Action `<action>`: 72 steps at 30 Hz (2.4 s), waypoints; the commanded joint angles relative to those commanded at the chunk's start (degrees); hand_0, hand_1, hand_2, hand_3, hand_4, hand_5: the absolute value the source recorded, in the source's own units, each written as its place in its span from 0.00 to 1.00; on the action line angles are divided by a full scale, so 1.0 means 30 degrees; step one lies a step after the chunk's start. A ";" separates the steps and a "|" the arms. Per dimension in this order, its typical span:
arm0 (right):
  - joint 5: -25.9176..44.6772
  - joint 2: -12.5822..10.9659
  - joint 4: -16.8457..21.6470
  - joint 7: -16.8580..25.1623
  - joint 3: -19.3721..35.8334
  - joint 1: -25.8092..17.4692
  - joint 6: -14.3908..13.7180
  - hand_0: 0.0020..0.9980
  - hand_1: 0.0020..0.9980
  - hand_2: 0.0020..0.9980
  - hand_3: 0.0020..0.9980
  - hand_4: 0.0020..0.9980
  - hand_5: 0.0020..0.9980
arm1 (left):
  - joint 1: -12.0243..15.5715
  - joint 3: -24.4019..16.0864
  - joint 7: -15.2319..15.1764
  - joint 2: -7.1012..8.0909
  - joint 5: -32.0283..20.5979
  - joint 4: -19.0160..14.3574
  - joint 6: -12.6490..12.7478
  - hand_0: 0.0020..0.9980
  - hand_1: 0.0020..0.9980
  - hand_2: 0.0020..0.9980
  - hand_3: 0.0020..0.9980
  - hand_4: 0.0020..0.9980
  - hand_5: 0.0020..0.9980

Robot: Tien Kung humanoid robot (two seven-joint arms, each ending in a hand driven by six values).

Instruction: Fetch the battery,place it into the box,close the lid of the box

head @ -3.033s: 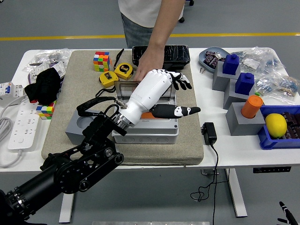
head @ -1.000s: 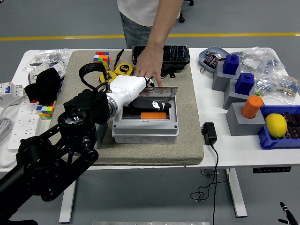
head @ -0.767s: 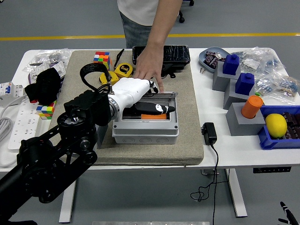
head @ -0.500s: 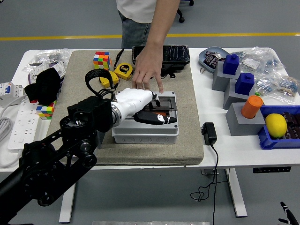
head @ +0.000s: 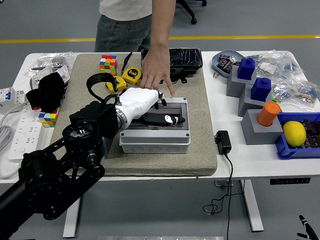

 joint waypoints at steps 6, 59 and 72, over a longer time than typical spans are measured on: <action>0.0022 0.0054 0.0000 0.0004 0.0012 -0.0015 -0.0002 0.88 0.79 0.76 0.79 1.00 1.00 | 0.0577 -0.1126 -0.3953 -0.0143 0.1406 0.0671 0.4133 0.68 0.75 0.74 0.73 1.00 1.00; 0.0047 0.0358 0.0000 -0.0015 -0.0209 -0.0218 -0.0020 0.88 0.79 0.76 0.79 1.00 1.00 | 0.7867 -1.2562 -1.3784 -0.1198 -1.7949 0.4130 0.6278 1.00 1.00 0.96 0.80 1.00 1.00; 0.0080 0.0515 0.0000 -0.0011 -0.0344 -0.0214 0.0004 0.88 0.79 0.76 0.79 1.00 1.00 | 0.8102 -1.2534 -1.4390 -0.1342 -2.0092 0.4585 0.5725 0.89 0.94 0.91 0.96 1.00 1.00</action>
